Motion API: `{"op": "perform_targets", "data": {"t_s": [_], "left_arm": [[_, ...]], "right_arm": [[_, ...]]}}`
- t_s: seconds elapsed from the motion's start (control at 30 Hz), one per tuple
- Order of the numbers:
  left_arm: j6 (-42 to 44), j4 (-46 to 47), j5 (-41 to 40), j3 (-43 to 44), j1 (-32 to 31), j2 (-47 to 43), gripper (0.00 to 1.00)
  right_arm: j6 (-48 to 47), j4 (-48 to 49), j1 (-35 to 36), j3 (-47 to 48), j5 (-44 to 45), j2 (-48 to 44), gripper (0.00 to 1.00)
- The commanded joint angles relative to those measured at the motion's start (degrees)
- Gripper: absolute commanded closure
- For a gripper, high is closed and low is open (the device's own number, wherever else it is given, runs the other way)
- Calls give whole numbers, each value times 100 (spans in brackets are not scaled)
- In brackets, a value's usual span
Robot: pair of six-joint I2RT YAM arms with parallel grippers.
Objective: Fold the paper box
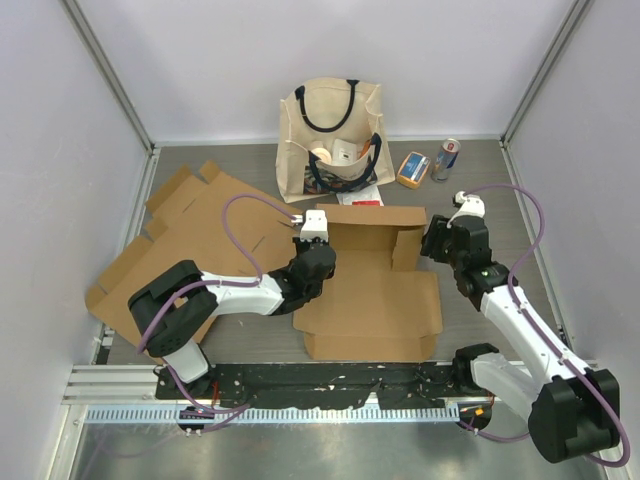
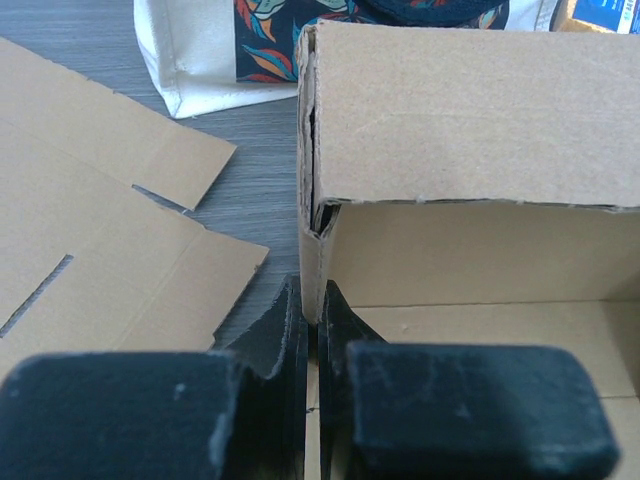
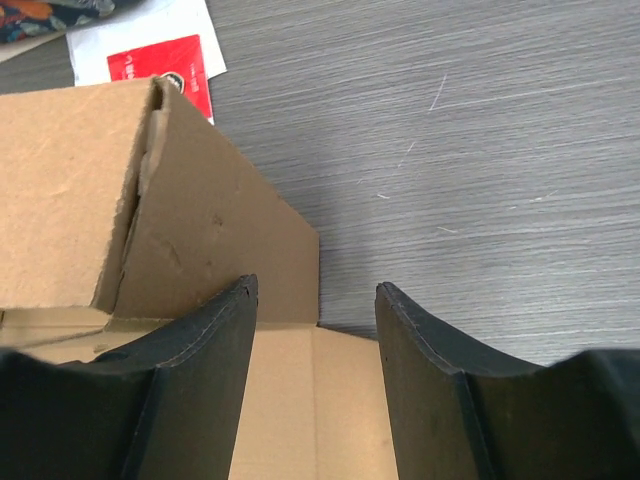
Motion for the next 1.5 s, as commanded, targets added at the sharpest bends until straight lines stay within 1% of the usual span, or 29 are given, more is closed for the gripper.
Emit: {"op": "perform_targets", "data": {"t_s": [0.0,0.37,0.5,0.53,0.63,0.7,0.83,0.9,0.93,0.97,1.0,1.1,1.2,1.4,1.47], "left_arm": [[147,-82,225,-129,-25,42,100],[243,-64,261,-156,-33,7,100],[243,-73,261,-156,-25,-1,100],[252,-65,252,-156,-25,16,100],[252,-73,243,-147,-25,34,100],[243,-73,252,-138,-25,42,100],[235,-82,269,-129,-33,51,100],[235,-108,269,-129,-33,16,100],[226,-117,269,-129,-33,-1,100],[235,-117,269,-147,-33,-10,100],[243,-135,269,-147,-33,-28,100],[243,-144,278,-156,-25,-37,100],[243,-135,296,-138,-25,-28,100],[191,-126,340,-129,-42,7,100],[199,-152,331,-129,-33,-10,100]], "right_arm": [[-387,448,272,-128,-430,-244,44],[-335,1,440,-58,-491,-323,43],[-291,-588,466,276,-315,-201,37],[-299,-850,475,346,-342,-105,36],[-282,-1212,537,549,-429,28,35],[-431,-1248,589,663,-448,55,35],[-817,-933,598,637,-430,151,34],[-879,-984,607,716,-693,247,34],[-871,-985,607,733,-711,300,35],[-897,-993,607,734,-1042,301,35],[-897,-1028,616,725,-1132,292,35],[-862,-1090,625,733,-1299,169,35],[-932,-1318,634,900,-1177,221,35],[-862,-1354,642,979,-1730,336,36],[-827,-1328,642,928,-1337,275,36]]}}
